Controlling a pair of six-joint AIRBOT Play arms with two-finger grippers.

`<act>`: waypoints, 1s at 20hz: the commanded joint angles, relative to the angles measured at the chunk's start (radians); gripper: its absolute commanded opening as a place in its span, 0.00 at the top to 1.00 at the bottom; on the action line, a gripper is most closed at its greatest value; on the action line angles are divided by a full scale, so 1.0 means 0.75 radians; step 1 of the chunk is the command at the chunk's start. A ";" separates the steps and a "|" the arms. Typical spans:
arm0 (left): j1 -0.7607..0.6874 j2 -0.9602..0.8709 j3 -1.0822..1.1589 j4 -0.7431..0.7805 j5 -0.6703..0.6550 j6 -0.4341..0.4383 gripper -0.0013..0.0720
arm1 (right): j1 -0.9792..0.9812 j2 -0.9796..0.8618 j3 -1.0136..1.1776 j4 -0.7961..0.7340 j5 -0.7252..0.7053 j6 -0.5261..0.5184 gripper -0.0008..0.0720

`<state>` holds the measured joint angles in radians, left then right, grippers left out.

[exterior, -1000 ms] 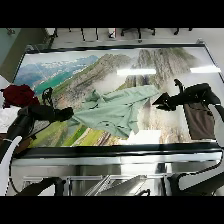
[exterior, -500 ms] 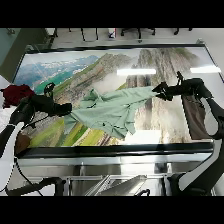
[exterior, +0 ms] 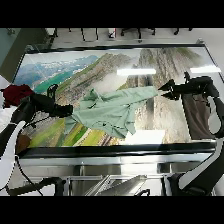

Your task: Fold the shirts.

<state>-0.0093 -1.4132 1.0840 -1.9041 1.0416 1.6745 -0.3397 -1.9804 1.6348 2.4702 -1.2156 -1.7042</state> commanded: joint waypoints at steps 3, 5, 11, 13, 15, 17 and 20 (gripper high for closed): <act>-0.008 -0.001 0.002 -0.010 0.007 0.003 0.97 | 0.006 -0.014 0.014 -0.138 -0.012 0.059 0.30; -0.025 -0.001 0.002 -0.009 0.005 0.004 0.97 | 0.025 -0.023 0.014 -0.138 -0.002 0.060 0.30; -0.077 -0.001 0.002 -0.009 -0.033 0.004 0.97 | 0.093 -0.029 0.014 -0.063 -0.025 0.065 0.30; -0.085 -0.001 0.002 -0.007 -0.036 0.005 0.97 | 0.136 -0.029 0.013 -0.063 -0.026 0.075 0.30; -0.085 -0.001 0.002 -0.008 -0.037 0.006 0.97 | 0.196 -0.030 0.013 -0.074 -0.015 0.081 0.30; -0.085 -0.001 0.002 -0.007 -0.038 0.018 0.97 | 0.249 -0.032 0.013 -0.141 0.016 0.135 0.30; -0.083 -0.001 0.002 0.001 -0.026 0.042 0.97 | 0.283 -0.054 0.013 -0.169 -0.003 0.178 0.30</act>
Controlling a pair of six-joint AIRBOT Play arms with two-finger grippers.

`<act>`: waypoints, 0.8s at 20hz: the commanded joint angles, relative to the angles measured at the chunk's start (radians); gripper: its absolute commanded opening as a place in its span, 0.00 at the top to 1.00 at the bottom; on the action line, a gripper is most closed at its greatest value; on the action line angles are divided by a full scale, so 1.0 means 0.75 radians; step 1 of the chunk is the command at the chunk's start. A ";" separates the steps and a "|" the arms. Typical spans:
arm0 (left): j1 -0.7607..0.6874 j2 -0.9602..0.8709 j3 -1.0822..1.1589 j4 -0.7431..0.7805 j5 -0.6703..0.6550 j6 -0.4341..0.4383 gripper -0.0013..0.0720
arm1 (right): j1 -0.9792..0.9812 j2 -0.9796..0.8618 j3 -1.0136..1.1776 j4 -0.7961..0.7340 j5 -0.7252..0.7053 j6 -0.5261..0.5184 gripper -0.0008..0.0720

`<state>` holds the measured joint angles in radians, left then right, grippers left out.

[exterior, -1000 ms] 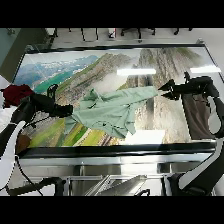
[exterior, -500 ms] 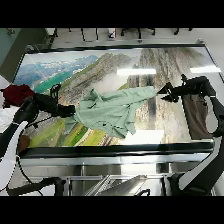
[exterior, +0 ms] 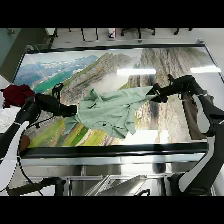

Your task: Fold the shirts.

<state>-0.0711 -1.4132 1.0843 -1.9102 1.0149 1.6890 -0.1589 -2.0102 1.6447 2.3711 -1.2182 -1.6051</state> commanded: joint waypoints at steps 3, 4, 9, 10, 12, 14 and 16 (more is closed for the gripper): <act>-0.001 -0.001 0.001 0.008 0.013 0.033 0.97 | 0.063 -0.028 0.000 -0.026 0.010 0.057 0.31; -0.001 -0.001 0.001 0.007 0.013 0.041 0.97 | 0.073 -0.030 0.000 -0.016 0.019 0.057 0.50; -0.001 -0.002 0.025 0.014 -0.002 0.091 0.97 | 0.114 -0.017 0.000 -0.021 0.012 0.033 0.96; 0.001 -0.002 0.052 0.038 -0.024 0.101 0.97 | 0.114 0.005 0.000 -0.035 -0.031 0.008 0.96; 0.002 -0.026 0.164 0.159 -0.075 0.100 0.97 | 0.131 0.077 -0.009 -0.213 -0.179 0.013 0.96; 0.002 -0.117 0.339 0.235 -0.075 0.101 0.97 | 0.204 0.205 -0.107 -0.486 -0.313 0.049 0.96; 0.003 -0.260 0.532 0.244 -0.071 0.100 0.97 | 0.306 0.398 -0.347 -0.605 -0.329 0.063 0.96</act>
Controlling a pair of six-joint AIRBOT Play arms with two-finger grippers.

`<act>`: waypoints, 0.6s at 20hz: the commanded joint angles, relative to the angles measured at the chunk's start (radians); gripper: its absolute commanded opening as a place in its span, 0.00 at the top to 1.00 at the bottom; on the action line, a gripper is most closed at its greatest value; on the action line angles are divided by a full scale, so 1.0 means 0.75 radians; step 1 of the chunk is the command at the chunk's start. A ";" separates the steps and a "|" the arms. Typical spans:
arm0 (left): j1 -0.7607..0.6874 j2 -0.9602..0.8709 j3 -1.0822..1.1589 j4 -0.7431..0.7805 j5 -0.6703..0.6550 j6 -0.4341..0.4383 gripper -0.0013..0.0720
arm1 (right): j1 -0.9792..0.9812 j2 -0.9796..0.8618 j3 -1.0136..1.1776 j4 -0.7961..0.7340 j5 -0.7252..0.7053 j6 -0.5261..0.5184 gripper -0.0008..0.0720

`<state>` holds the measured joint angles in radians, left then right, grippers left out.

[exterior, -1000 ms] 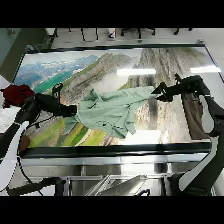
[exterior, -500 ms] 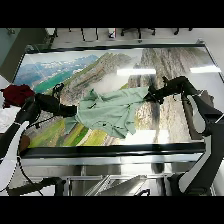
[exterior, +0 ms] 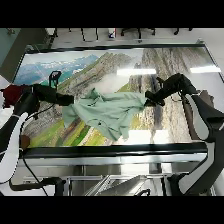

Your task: Fold the shirts.

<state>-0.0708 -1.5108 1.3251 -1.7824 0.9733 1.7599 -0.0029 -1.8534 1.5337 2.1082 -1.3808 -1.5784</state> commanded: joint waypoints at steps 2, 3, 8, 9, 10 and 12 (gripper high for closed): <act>0.005 -0.298 0.427 0.074 0.021 0.005 0.97 | 0.195 0.408 -0.517 -0.248 -0.050 0.084 0.96; 0.014 -0.376 0.535 0.070 0.048 -0.005 0.97 | 0.243 0.521 -0.687 -0.247 0.020 0.135 0.96; 0.012 -0.672 0.974 -0.192 0.207 -0.034 0.97 | 0.298 0.730 -1.049 -0.223 0.441 0.275 0.96; 0.012 -0.686 0.985 -0.274 0.220 -0.034 0.97 | 0.297 0.723 -1.049 -0.178 0.508 0.272 0.96; 0.012 -0.678 0.953 -0.336 0.217 -0.034 0.97 | 0.298 0.720 -1.048 -0.123 0.574 0.247 0.95; 0.018 -0.646 0.908 -0.341 0.252 -0.056 0.47 | 0.297 0.720 -1.030 -0.072 0.651 0.223 0.61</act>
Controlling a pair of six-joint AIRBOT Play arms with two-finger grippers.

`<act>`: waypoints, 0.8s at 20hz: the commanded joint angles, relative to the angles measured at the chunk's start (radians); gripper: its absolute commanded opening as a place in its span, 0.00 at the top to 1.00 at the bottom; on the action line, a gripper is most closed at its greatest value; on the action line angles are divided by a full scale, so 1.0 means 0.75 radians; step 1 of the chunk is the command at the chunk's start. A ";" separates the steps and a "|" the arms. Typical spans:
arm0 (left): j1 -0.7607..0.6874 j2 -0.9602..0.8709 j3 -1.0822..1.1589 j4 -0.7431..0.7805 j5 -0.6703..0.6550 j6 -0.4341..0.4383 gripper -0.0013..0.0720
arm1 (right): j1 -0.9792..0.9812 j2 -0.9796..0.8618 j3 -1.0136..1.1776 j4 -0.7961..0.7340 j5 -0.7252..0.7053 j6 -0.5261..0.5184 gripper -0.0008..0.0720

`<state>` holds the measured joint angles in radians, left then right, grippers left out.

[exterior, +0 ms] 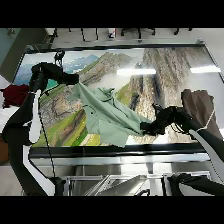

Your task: Fold the shirts.

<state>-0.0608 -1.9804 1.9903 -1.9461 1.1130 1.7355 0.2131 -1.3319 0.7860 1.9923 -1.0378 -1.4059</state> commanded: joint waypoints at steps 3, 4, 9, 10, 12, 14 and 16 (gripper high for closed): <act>0.067 0.049 0.023 -0.149 0.246 -0.132 0.19 | -0.003 0.027 0.065 0.082 0.133 -0.064 0.37; 0.100 0.087 0.022 -0.174 0.332 -0.149 0.19 | -0.022 0.027 0.116 0.074 0.065 -0.092 0.37; 0.164 0.407 -0.308 -0.156 0.688 -0.202 0.19 | -0.106 0.027 0.222 0.072 -0.251 -0.255 0.38; 0.144 0.511 -0.485 -0.155 0.637 -0.201 0.19 | -0.107 0.028 0.220 0.068 -0.307 -0.318 0.38; 0.074 0.752 -0.911 -0.158 0.424 -0.202 0.19 | -0.107 0.028 0.220 0.062 -0.367 -0.372 0.38; -0.023 0.989 -1.364 -0.204 0.169 -0.224 0.19 | -0.107 0.027 0.220 0.062 -0.322 -0.416 0.38; -0.116 1.132 -1.697 -0.280 -0.017 -0.234 0.19 | -0.107 0.027 0.220 0.069 -0.270 -0.415 0.38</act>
<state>-0.0662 -1.3159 1.0893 -2.0964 1.3178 1.5780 0.1349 -1.3117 0.9478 2.0399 -1.2491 -1.6737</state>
